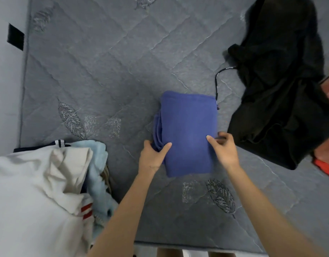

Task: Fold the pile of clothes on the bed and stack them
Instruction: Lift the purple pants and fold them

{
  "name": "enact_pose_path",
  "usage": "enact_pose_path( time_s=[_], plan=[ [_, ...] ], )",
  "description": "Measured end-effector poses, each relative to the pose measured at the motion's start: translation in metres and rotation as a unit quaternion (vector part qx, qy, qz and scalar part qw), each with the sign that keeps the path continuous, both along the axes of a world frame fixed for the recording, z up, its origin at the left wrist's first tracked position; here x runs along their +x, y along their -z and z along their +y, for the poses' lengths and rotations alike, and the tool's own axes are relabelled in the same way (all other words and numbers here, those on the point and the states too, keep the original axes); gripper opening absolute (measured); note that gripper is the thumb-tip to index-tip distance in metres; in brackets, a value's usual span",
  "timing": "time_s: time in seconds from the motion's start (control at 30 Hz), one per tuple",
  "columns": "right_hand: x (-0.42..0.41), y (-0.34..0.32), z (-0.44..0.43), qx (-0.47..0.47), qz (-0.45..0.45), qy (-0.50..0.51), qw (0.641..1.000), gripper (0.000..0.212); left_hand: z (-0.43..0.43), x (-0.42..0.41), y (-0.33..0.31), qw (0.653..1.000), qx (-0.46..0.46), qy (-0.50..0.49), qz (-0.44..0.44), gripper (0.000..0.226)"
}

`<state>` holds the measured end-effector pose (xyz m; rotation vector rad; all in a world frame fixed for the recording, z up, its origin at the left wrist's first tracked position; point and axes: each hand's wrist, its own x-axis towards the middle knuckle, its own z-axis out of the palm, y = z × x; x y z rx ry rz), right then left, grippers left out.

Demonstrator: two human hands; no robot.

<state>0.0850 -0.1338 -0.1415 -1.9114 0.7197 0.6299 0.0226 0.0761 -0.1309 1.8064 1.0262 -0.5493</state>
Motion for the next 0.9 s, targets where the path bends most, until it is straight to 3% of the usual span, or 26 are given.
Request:
enact_pose_path(
  time_s=[0.13, 0.27, 0.37, 0.5, 0.6, 0.67, 0.8, 0.9],
  plan=[
    [-0.030, 0.006, -0.005, 0.051, 0.053, -0.055, 0.996, 0.026, -0.012, -0.001, 0.002, 1.000, -0.007, -0.016, 0.005, 0.073],
    [-0.035, -0.001, -0.001, 0.107, 0.094, -0.047, 0.989, 0.028, -0.020, -0.006, 0.010, 0.999, -0.004, -0.041, 0.008, 0.043],
    [-0.026, -0.008, -0.004, 0.151, 0.157, -0.010, 0.976, 0.024, -0.016, -0.002, 0.004, 0.976, -0.109, -0.181, 0.052, 0.017],
    [-0.006, -0.019, -0.006, 0.244, 0.251, 0.078, 0.933, 0.031, -0.004, 0.014, -0.009, 0.929, -0.236, -0.272, 0.085, 0.023],
    [0.015, -0.032, 0.000, 0.343, 0.232, 0.180, 0.892, 0.016, -0.001, 0.030, -0.011, 0.901, -0.287, -0.322, 0.039, 0.014],
    [0.029, -0.037, 0.008, 0.375, 0.205, 0.228, 0.875, 0.017, -0.003, 0.043, -0.015, 0.895, -0.277, -0.349, -0.004, 0.012],
    [0.053, -0.036, 0.023, 0.411, 0.154, 0.298, 0.848, 0.021, -0.009, 0.075, -0.023, 0.836, -0.310, -0.444, -0.093, 0.015],
    [0.065, -0.032, 0.028, 0.394, 0.115, 0.290, 0.865, 0.032, -0.015, 0.093, -0.023, 0.849, -0.300, -0.401, -0.167, 0.014]
  ],
)
